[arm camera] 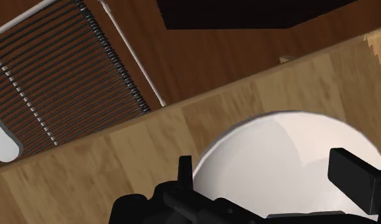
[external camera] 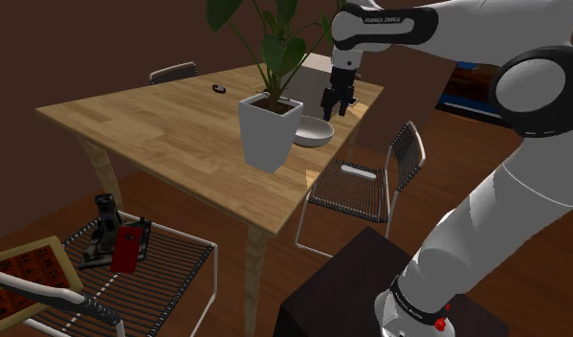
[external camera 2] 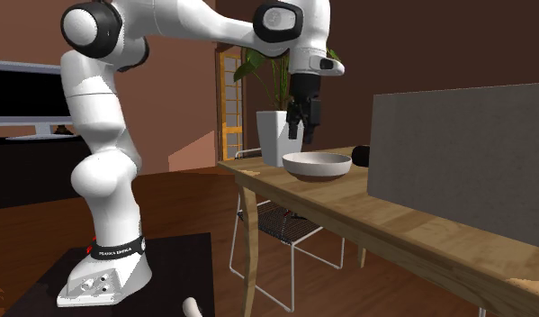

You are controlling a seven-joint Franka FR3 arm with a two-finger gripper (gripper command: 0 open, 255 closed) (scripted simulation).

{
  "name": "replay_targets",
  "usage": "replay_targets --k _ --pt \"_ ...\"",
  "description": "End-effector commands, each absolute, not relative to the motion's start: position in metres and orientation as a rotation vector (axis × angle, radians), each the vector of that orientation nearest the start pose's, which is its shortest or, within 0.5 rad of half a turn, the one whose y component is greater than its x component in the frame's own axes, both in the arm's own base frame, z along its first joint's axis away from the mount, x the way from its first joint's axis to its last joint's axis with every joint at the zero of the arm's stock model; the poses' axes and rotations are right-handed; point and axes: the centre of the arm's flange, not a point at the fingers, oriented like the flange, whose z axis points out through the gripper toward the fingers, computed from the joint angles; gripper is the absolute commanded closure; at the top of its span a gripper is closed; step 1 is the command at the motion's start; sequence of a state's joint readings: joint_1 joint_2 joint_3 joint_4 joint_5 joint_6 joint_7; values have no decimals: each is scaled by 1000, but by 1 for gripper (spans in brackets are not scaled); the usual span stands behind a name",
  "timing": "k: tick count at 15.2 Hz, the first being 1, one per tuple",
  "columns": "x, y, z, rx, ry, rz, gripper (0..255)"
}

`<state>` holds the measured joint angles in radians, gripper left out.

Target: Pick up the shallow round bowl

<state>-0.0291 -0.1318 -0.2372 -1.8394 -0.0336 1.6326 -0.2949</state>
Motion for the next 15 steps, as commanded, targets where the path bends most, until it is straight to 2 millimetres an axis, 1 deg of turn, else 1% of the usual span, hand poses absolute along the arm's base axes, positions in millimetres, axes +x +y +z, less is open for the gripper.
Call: replay_targets --k 1,5,6,13,15 --pt "518 -159 569 -3118 -55 122 0" --pt "563 -188 565 -3111 -53 129 0" --pt "571 -193 564 -3110 -52 131 0" --pt "571 -193 527 -3110 -52 131 0" --pt "571 -193 524 -3110 -52 131 0"
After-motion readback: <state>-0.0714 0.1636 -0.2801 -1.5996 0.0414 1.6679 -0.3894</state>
